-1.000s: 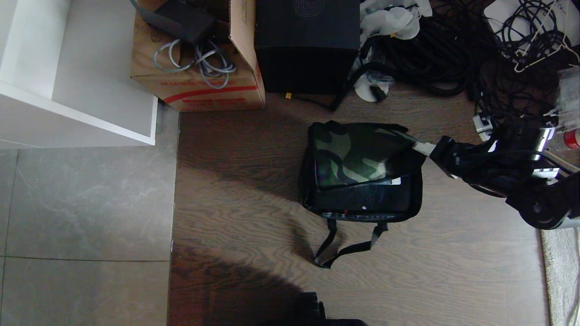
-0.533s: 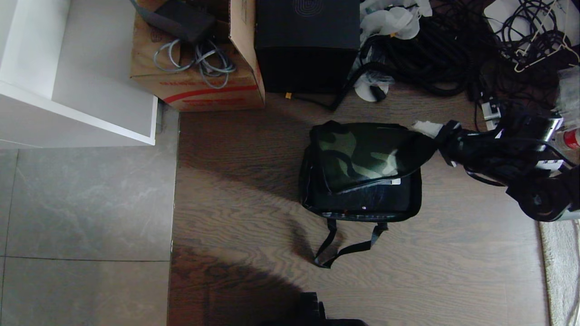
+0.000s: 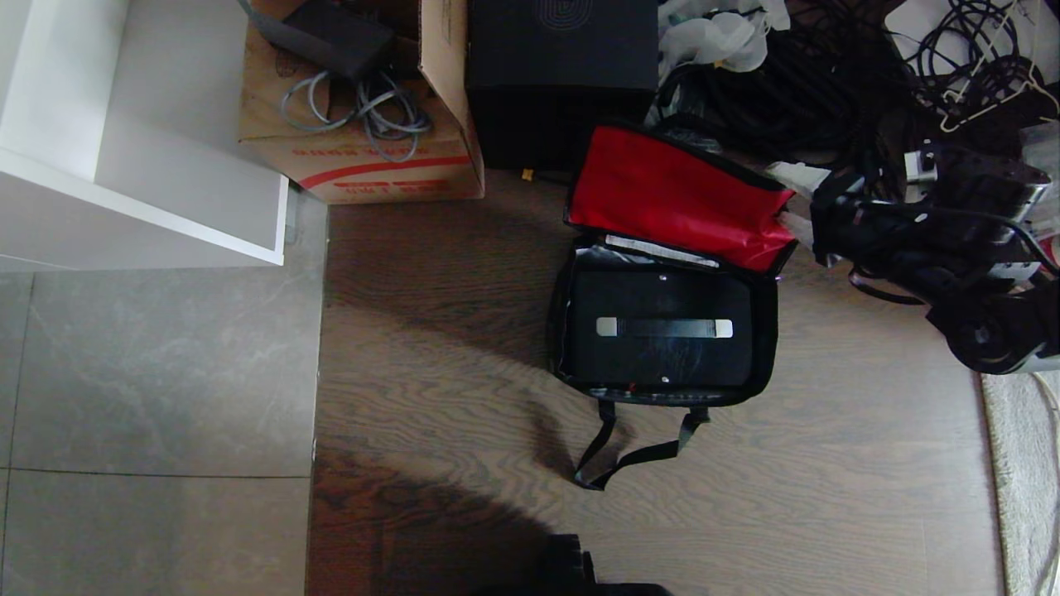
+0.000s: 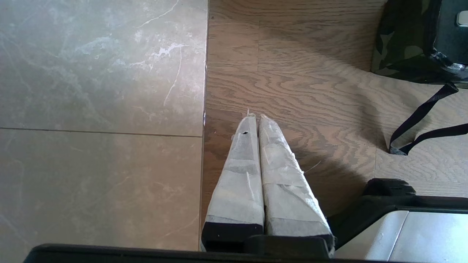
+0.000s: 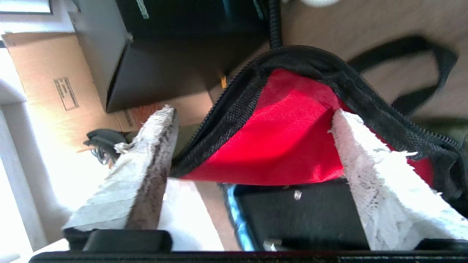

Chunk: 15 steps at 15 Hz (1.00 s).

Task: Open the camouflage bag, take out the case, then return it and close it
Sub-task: Open the top of the storage box

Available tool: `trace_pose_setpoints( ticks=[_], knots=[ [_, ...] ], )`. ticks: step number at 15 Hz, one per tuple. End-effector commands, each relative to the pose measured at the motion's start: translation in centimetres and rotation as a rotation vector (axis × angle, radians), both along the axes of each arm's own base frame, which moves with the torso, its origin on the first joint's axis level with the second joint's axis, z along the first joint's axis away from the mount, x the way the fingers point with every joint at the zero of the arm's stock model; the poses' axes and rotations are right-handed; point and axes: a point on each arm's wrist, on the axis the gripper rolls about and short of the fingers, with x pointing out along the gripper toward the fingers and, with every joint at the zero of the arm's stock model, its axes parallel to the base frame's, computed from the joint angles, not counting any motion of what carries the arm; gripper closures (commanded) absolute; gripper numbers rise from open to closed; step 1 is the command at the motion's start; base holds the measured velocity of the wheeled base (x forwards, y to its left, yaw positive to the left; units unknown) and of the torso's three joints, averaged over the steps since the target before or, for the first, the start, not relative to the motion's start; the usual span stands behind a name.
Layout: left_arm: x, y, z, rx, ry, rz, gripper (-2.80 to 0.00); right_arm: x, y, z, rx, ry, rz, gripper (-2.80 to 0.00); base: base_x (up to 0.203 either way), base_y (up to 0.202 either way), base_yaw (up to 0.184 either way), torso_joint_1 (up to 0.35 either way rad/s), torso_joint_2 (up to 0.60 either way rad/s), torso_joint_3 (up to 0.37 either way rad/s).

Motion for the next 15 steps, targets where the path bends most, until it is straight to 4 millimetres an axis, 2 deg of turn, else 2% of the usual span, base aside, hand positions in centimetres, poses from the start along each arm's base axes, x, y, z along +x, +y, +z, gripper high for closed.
trace_pose_setpoints(
  ticks=[1, 5, 11, 15],
  knots=[
    [0.0, 0.0, 0.0, 0.0, -0.001, 0.0, 0.0, 0.2, -0.1, 0.2, -0.003, -0.023, 0.0, -2.8, 0.0, 0.0, 0.0, 0.0, 0.0, 0.0],
    [0.0, 0.0, 0.0, 0.0, -0.001, 0.0, 0.0, 1.1, -0.1, -0.6, -0.028, -0.046, -0.011, -2.8, 0.0, 0.0, 0.0, 0.0, 0.0, 0.0],
    [0.0, 0.0, 0.0, 0.0, -0.001, 0.0, 0.0, 3.8, -0.2, -3.6, -0.201, -0.142, -0.109, -2.8, 0.0, 0.0, 0.0, 0.0, 0.0, 0.0],
    [0.0, 0.0, 0.0, 0.0, -0.001, 0.0, 0.0, 4.9, -0.4, -3.3, -0.266, -0.224, -0.202, -2.8, 0.0, 0.0, 0.0, 0.0, 0.0, 0.0]
  ],
)
